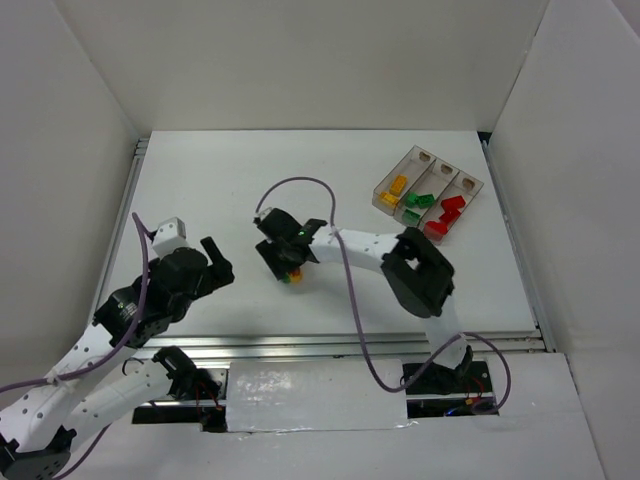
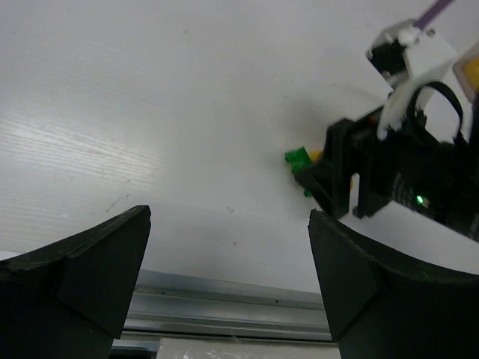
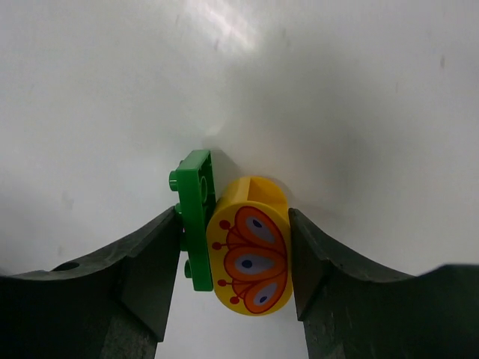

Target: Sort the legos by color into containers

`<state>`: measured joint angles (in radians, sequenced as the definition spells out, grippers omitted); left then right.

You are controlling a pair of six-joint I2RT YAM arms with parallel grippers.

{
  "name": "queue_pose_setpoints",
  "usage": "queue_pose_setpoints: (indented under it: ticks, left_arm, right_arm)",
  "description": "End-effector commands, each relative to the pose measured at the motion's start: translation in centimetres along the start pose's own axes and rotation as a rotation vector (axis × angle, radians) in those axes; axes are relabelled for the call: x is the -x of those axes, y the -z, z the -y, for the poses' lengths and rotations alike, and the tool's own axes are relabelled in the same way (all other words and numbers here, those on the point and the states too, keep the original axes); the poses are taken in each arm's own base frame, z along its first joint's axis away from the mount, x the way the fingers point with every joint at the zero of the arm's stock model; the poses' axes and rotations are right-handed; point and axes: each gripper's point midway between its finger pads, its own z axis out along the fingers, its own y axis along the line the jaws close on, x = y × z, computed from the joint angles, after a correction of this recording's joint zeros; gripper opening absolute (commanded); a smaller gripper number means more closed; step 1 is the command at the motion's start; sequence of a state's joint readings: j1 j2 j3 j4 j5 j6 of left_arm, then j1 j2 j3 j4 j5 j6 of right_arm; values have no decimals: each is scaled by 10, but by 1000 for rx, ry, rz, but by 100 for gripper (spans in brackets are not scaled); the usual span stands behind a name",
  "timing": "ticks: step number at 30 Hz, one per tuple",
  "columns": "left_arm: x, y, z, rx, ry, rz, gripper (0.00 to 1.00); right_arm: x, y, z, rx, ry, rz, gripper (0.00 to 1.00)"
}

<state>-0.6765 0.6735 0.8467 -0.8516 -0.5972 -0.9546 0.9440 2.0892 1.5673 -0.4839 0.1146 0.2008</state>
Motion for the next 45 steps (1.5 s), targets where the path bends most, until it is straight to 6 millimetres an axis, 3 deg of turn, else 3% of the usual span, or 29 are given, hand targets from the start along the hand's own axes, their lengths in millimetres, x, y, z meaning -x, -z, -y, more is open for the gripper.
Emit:
queue_pose_setpoints:
  ticks: [1,2,5,10,13,17,21,26,27,29,30,32,36,38,39,40,41,45]
  left_arm:
    - [9,4,38,-171,14,2,99]
    - [5,8,50,-238,13,-29,100]
    - [5,20,85,-401,44,-77,100]
    - [-9,39,142,-690,105,-198,100]
    - [-22,46,165,-804,128,-291,98]
    - [-34,43,172,-821,145,-354,93]
    - [-37,40,168,-803,146,-358,93]
    - [-39,42,170,-827,154,-366,91]
    - [-39,41,172,-836,154,-367,87]
    - [-42,42,175,-854,149,-383,69]
    - [-41,42,178,-862,148,-382,54]
    - [-43,41,181,-866,145,-399,43]
    - [-42,44,186,-892,139,-404,8]
    - [-40,45,187,-905,125,-396,0]
    - [-39,47,188,-920,114,-392,0]
    - [-38,48,188,-929,94,-379,0]
    - [-34,51,189,-946,83,-356,0]
    - [-19,58,189,-969,6,-270,0]
  right_arm:
    - [48,91,-39,212,-45,296,0]
    - [32,114,-42,250,-37,322,0]
    - [16,156,-62,344,-8,413,0]
    - [-2,197,-83,418,-3,510,0]
    - [-1,213,-75,384,-41,562,0]
    - [8,232,-53,293,-133,637,0]
    - [10,235,-33,196,-180,653,0]
    - [12,241,-26,180,-219,683,0]
    - [13,243,-29,199,-213,688,0]
    - [15,248,-36,235,-212,695,0]
    - [16,249,-36,237,-213,699,0]
    - [17,248,-35,233,-235,701,0]
    - [20,244,-31,206,-279,707,0]
    - [20,240,-33,207,-296,694,0]
    - [20,240,-37,222,-289,688,21]
    - [19,240,-39,241,-286,682,52]
    - [15,242,-50,306,-267,663,99]
    - [-6,257,-76,496,-134,594,100]
